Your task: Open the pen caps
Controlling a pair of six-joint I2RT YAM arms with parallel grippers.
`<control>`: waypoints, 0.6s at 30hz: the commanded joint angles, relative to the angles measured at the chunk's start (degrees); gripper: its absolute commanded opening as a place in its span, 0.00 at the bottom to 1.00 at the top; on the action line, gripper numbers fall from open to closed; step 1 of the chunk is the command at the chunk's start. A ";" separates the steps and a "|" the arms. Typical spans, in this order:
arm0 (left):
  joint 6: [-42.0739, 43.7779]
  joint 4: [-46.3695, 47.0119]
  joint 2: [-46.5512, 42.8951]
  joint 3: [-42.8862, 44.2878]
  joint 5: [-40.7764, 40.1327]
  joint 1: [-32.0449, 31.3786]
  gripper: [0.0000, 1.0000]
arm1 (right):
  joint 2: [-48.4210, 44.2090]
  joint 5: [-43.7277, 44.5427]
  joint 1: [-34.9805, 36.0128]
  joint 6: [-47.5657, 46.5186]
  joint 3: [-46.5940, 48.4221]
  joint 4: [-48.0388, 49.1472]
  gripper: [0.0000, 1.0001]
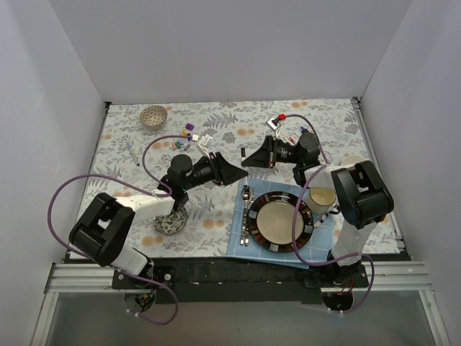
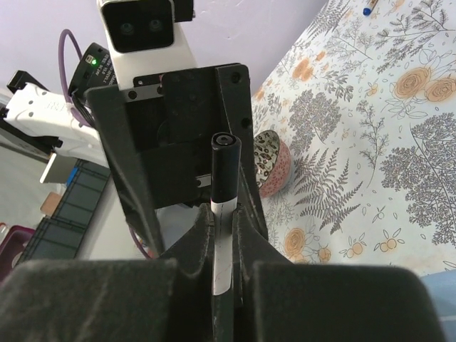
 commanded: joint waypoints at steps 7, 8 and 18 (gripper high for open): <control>4.34 -4.00 -9.16 0.17 -0.51 4.43 0.73 | 0.16 -11.73 0.47 -6.39 3.98 5.00 0.01; 4.42 -4.70 -8.99 0.96 -0.50 4.60 0.73 | 0.16 -12.87 0.73 -4.82 3.80 7.10 0.01; 3.64 -0.23 -1.69 7.56 6.78 4.43 0.72 | 0.69 -15.26 2.93 -3.05 4.59 12.13 0.01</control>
